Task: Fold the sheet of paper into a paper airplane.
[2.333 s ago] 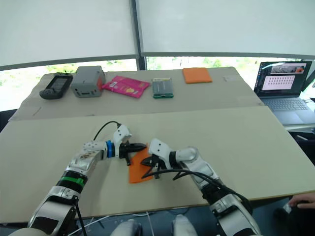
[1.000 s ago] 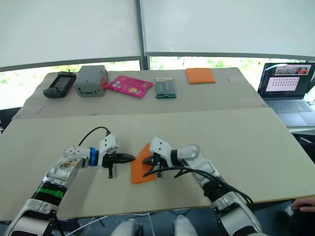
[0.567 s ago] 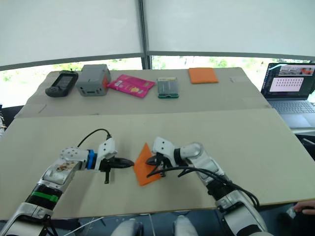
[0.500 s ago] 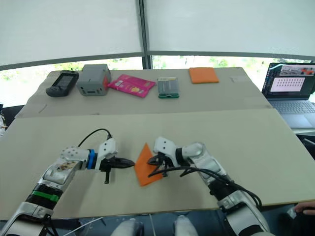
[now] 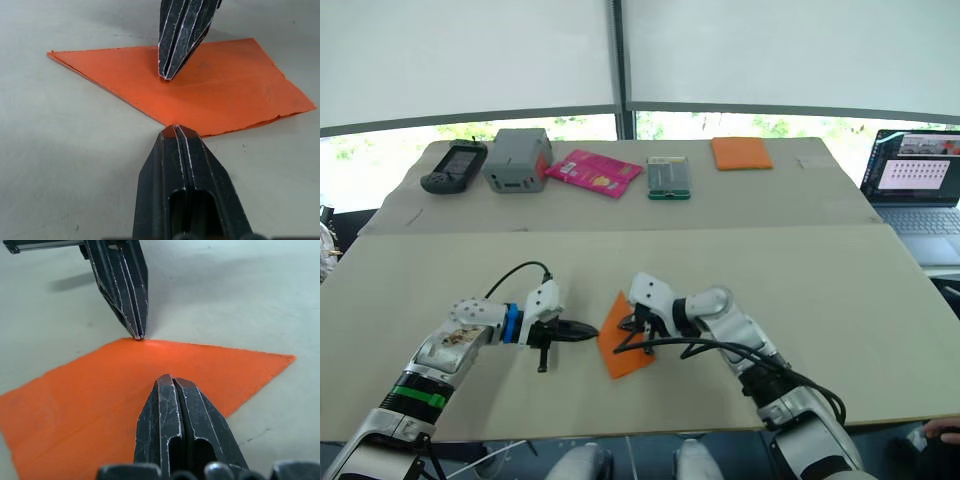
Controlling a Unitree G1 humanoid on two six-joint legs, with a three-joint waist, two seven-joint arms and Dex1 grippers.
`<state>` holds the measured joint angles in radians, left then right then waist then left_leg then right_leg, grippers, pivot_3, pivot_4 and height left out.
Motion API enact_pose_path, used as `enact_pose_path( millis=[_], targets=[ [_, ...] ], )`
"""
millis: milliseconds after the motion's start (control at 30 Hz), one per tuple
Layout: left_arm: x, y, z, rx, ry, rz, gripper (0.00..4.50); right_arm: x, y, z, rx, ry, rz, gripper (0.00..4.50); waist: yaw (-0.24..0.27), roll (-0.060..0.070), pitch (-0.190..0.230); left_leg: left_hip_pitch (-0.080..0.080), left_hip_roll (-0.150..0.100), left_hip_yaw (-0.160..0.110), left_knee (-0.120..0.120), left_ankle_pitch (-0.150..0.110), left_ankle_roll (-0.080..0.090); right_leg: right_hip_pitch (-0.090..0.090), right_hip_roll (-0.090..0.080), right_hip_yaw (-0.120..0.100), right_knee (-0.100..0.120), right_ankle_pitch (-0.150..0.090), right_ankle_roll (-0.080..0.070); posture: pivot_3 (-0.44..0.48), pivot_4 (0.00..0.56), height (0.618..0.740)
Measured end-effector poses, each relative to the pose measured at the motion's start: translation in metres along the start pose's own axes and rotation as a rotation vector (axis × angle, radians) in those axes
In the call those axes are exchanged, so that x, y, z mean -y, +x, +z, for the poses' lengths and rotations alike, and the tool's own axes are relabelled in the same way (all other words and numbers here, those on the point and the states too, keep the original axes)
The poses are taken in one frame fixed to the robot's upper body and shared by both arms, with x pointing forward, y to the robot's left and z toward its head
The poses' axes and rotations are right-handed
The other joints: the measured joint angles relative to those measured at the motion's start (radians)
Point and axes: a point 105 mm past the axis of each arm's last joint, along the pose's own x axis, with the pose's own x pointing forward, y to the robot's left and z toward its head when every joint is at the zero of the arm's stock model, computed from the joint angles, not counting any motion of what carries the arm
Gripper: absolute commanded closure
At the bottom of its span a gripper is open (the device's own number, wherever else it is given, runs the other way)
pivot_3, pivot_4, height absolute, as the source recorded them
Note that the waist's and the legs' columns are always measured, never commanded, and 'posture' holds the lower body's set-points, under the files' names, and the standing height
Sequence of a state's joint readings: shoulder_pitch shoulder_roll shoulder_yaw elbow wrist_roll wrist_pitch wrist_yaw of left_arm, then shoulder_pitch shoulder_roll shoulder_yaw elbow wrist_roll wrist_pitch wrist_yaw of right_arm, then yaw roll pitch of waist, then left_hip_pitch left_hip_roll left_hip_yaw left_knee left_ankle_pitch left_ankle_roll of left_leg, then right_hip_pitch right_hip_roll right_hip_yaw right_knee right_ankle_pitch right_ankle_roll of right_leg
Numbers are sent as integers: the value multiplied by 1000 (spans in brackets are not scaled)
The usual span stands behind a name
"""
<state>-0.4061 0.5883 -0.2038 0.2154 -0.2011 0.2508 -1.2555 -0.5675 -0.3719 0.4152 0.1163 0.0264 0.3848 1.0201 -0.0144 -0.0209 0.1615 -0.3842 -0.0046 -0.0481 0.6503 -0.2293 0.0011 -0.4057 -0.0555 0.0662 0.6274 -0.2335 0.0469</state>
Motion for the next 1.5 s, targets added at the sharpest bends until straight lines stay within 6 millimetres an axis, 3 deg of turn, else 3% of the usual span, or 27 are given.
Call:
enact_pose_path(
  millis=[100,133,267,400,567,700,867,1000,1033,1067,1200,1300,1400,1500],
  targets=[
    [-2,-3,2,45,-99,12,4482,-1,-6,-1,2,13,-4,4500,-1,0,1,-1,0,0,0,0,0,-1,0,0,0,0,0,0,150,740],
    [-2,-4,2,65,-141,14,4236,-1,-10,-2,1,19,-8,4500,-1,-1,2,-3,0,0,0,0,0,-2,0,-1,0,0,0,0,150,740],
    [-6,-14,11,150,-310,30,3033,1,-28,5,30,37,-25,4500,-6,-3,3,-18,1,-1,4,0,0,-19,2,-1,6,3,-4,0,150,740],
    [-8,-20,31,220,-378,15,1661,-1,-41,18,58,15,-30,4500,-7,-3,3,-20,1,-3,6,0,0,-20,2,-3,7,4,-5,0,150,740],
    [-16,-15,52,286,-552,27,42,-6,-52,18,45,28,-30,4500,-4,-4,5,-21,0,-3,9,0,0,-18,1,-3,5,6,-2,0,150,740],
    [-21,-8,52,162,-620,70,42,-3,-64,17,34,23,-63,4500,-4,-5,6,-21,-2,-2,10,0,0,-17,1,-3,5,7,-1,0,150,740],
    [-20,-18,56,156,-621,28,42,-14,-76,16,19,-13,-82,4500,-9,-5,6,-21,-2,-2,9,0,0,-19,2,-3,5,7,-2,0,150,740],
    [-16,-29,54,124,-417,10,0,-43,-73,26,83,51,-22,3291,-10,-5,6,-21,1,-2,8,0,-1,-19,1,-3,4,7,-3,0,150,740],
    [-16,-29,53,117,-410,10,0,-45,-72,26,86,53,-20,3226,-9,-5,6,-21,1,-2,8,0,-1,-19,1,-3,4,7,-3,0,150,740],
    [-15,-32,48,95,-391,10,0,-52,-71,29,102,66,-4,2604,-7,-5,6,-21,0,-2,9,0,-1,-19,1,-3,4,7,-3,0,150,740],
    [-4,-56,10,-147,-155,4,0,-82,-60,22,111,143,15,1236,-7,-5,6,-20,1,2,9,0,-1,-19,0,-1,2,6,-4,0,150,740],
    [6,-60,9,-169,-107,-49,0,-81,-48,23,106,132,-48,220,-4,-5,6,-21,2,2,10,0,0,-19,1,-1,3,6,-4,0,150,740],
    [11,-60,19,-141,-86,-75,0,-69,-46,23,79,76,-164,60,3,-6,7,-21,1,7,11,1,-1,-19,0,-2,3,3,3,0,150,740],
    [12,-64,21,-143,-91,-69,0,-69,-39,22,83,124,-201,60,0,-6,7,-21,3,9,11,1,-1,-19,1,-2,4,4,1,0,150,740]
  ],
)
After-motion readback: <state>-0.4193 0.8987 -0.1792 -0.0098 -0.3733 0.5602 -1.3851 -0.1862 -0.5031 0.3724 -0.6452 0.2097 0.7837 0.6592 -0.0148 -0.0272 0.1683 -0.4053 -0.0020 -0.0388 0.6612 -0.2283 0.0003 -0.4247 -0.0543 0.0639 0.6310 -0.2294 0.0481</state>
